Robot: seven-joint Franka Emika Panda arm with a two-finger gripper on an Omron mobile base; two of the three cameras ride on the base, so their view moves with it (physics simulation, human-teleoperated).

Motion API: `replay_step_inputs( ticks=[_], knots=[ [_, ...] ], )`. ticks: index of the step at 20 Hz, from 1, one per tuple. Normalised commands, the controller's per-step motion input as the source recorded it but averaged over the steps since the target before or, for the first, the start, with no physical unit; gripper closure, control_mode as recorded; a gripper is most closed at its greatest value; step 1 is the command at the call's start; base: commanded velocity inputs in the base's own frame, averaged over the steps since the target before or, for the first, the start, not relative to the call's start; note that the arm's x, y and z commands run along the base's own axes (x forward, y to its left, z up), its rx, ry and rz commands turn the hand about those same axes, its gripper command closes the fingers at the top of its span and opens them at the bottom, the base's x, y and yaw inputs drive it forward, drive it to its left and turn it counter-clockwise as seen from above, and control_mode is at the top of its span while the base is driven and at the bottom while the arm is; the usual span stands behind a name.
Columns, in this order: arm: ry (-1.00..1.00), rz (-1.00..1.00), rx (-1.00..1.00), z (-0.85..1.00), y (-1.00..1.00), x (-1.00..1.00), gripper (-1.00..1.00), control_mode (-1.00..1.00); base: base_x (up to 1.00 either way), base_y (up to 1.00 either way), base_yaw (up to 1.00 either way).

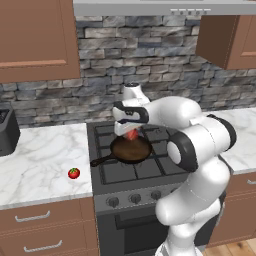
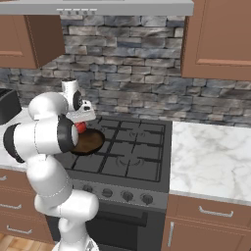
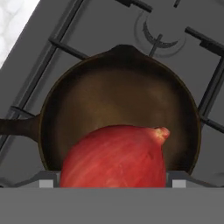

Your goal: Place the pan on the front left burner on the stove. Then place the tomato and the onion in the pan and turn on the front left burner.

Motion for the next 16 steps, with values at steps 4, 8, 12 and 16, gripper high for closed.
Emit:
replay_step_inputs(
  ticks=[4, 8, 12, 16],
  knots=[
    [0.12, 0.0, 0.0, -0.24, -0.24, 0.02, 1.0, -1.0, 0.0, 0.0, 0.0],
    [0.09, 0.0, 0.0, -0.28, -0.23, 0.0, 1.0, -1.0, 0.0, 0.0, 0.0],
    [0.07, 0.0, 0.0, -0.29, -0.07, 0.02, 1.0, -1.0, 0.0, 0.0, 0.0],
    [0.06, 0.0, 0.0, -0.31, -0.06, 0.14, 1.0, -1.0, 0.0, 0.0, 0.0]
  ],
)
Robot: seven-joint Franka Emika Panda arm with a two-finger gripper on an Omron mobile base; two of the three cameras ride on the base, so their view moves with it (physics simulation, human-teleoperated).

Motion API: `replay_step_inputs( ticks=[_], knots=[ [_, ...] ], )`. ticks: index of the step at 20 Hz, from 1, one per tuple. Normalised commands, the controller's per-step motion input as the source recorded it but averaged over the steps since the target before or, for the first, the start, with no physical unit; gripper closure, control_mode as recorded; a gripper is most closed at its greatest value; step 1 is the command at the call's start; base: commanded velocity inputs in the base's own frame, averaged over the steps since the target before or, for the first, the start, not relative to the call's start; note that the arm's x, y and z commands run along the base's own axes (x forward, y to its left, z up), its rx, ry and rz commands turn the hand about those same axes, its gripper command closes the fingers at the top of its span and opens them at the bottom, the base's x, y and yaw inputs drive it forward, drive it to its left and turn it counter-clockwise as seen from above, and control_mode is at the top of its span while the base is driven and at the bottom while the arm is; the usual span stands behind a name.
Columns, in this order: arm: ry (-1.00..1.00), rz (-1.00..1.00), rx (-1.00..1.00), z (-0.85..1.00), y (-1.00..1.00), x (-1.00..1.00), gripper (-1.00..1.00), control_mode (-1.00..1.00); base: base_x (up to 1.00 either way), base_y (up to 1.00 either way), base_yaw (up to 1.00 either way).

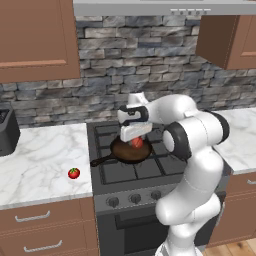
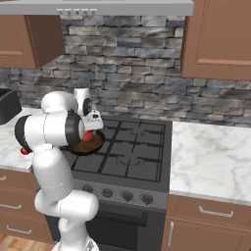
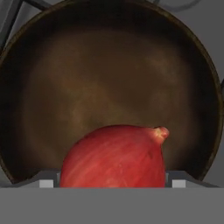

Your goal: Place the pan on the front left burner on the stove. Then place the tomato and the onion in the pan and turn on the front left burner.

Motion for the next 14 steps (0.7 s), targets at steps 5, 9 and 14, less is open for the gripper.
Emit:
replay_step_inputs(
  ticks=[5, 9, 14],
  knots=[
    [0.05, 0.0, 0.01, -0.28, -0.1, 0.24, 1.0, -1.0, 0.0, 0.0, 0.0],
    [0.03, 0.0, 0.01, -0.21, -0.06, 0.29, 1.0, -1.0, 0.0, 0.0, 0.0],
    [0.0, 0.0, 0.0, -0.19, -0.01, 0.19, 1.0, -1.0, 0.0, 0.0, 0.0]
  ],
)
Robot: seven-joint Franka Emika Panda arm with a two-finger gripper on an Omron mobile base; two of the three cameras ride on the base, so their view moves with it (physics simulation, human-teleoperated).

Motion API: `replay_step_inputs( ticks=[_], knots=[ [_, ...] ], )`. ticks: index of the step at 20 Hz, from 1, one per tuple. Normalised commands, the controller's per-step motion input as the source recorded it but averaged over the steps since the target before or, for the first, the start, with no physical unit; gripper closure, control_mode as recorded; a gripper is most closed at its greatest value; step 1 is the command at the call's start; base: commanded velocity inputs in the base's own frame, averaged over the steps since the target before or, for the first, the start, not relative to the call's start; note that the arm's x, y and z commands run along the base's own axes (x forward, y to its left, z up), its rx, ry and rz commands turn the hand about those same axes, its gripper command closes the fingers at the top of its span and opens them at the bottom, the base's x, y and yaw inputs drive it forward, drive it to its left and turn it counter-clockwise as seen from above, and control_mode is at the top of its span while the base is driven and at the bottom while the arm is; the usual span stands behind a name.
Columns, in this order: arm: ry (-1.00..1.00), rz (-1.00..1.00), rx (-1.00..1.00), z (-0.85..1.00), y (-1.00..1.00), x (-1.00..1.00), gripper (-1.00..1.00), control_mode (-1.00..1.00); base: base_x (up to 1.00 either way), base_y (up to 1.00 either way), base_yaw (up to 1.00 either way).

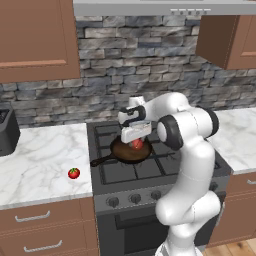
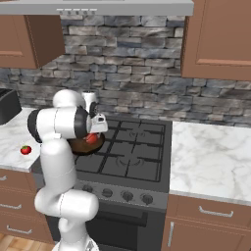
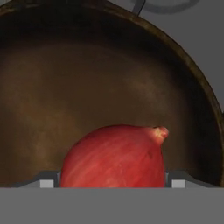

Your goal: Place the pan on the front left burner on the stove. Then place the tomato and the onion in the pan and turn on the front left burner.

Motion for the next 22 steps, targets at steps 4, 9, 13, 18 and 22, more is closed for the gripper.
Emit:
replay_step_inputs(
  ticks=[4, 9, 13, 18, 22],
  knots=[
    [0.0, 0.0, 0.0, -0.2, 0.0, 0.07, 1.0, -1.0, 0.0, 0.0, 0.0],
    [0.0, 0.0, 0.0, -0.08, 0.0, 0.0, -1.0, -1.0, 0.0, 0.0, 0.0],
    [0.0, 0.0, 0.0, 0.01, 0.0, -0.12, -1.0, -1.0, 0.0, 0.0, 0.0],
    [0.0, 0.0, 0.0, 0.15, 0.0, -0.3, -1.0, -1.0, 0.0, 0.0, 0.0],
    [-0.05, 0.0, 0.0, 0.38, 0.0, -0.34, -1.0, -1.0, 0.0, 0.0, 0.0]
  ],
)
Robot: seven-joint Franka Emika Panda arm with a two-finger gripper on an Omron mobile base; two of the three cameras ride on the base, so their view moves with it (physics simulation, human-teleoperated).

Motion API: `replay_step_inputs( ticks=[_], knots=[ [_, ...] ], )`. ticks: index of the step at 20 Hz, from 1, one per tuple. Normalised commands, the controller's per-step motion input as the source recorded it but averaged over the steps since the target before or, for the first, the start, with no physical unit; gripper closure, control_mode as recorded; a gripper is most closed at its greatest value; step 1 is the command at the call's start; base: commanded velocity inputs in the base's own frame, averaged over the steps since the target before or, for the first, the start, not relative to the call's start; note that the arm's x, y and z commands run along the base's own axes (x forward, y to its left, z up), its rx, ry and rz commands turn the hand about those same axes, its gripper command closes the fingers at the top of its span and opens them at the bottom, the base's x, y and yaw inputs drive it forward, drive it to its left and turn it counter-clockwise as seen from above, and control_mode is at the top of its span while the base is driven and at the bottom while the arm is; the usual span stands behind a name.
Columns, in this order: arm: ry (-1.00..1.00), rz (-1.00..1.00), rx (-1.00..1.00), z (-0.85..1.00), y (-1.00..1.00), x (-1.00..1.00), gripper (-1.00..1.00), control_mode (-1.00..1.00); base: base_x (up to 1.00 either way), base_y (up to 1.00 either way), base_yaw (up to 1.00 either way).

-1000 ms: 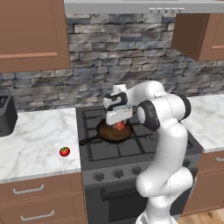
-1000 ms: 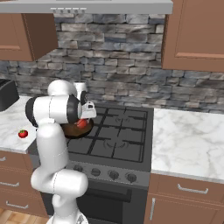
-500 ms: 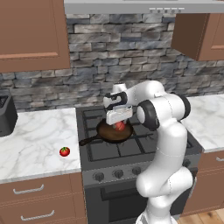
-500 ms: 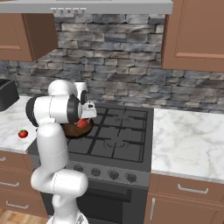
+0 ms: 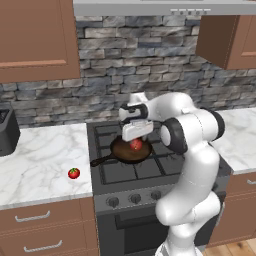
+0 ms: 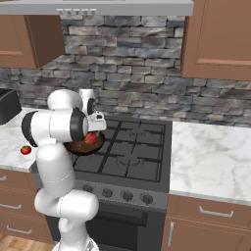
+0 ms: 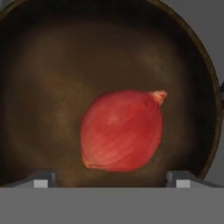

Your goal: Place the pan on the front left burner on the stove. Then place the tomato and the onion in the pan and turn on the front left burner.

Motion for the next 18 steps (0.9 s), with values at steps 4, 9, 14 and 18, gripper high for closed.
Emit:
replay_step_inputs(
  ticks=[4, 9, 14, 18],
  knots=[
    [-0.11, 0.0, 0.0, 0.58, 0.0, -0.38, -1.0, -1.0, 0.0, 0.0, 0.0],
    [-0.13, 0.0, 0.0, 0.57, 0.0, -0.44, -1.0, -1.0, 0.0, 0.0, 0.0],
    [-0.12, 0.0, 0.0, 0.46, 0.05, -0.46, -1.0, -1.0, 0.0, 0.0, 0.0],
    [-0.07, 0.0, 0.0, 0.36, 0.18, -0.29, -1.0, -1.0, 0.0, 0.0, 0.0]
  ],
)
